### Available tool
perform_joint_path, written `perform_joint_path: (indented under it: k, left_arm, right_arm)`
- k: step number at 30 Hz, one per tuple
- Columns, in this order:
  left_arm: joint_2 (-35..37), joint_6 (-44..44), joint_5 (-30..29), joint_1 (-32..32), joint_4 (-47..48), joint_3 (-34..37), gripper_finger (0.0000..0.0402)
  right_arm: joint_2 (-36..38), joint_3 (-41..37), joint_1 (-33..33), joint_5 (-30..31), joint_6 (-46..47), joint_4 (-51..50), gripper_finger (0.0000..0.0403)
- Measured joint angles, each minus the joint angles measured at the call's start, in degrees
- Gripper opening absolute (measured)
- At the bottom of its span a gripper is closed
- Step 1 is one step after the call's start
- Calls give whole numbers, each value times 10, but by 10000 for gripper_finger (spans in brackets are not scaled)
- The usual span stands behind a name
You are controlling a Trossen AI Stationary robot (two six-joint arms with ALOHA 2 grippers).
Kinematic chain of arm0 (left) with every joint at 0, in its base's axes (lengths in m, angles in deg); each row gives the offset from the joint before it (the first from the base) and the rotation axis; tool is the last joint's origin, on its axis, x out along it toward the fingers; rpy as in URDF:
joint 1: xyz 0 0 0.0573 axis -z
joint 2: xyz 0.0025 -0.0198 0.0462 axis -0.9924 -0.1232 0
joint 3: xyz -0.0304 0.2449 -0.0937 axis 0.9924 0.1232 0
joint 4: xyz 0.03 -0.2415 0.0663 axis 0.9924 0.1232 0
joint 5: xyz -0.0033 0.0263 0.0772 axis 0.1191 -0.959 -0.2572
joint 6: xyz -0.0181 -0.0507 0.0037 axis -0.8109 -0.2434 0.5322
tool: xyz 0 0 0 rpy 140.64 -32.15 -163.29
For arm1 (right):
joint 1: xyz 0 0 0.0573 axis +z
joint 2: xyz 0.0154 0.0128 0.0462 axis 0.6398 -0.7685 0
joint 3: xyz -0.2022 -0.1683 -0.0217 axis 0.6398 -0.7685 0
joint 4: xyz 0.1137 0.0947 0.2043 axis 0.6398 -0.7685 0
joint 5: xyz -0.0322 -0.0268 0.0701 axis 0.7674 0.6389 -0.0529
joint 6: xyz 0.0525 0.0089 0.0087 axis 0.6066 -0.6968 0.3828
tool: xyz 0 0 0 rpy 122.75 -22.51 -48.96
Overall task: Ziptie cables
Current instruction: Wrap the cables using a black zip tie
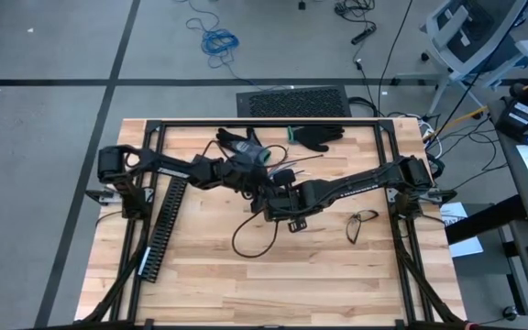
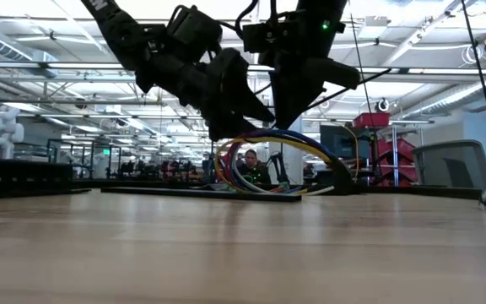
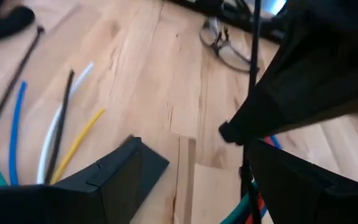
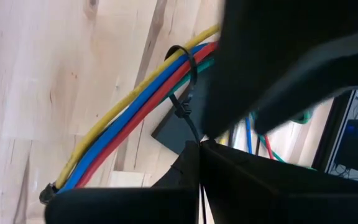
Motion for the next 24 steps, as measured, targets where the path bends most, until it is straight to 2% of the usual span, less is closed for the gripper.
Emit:
perform_joint_path:
  k: [12,18,24]
  left_arm:
    - [-17,-16,-34,8,-7,0,283]
    - [-16,-35,-2,15,0,0,283]
    - [20,-35,13,5,0,0,283]
  right_arm:
    - [0,0,-3,-7,-4,4,0]
    - [0,0,-7,-15,-4,8,0]
    - [0,1,-14,-7,-10,12,0]
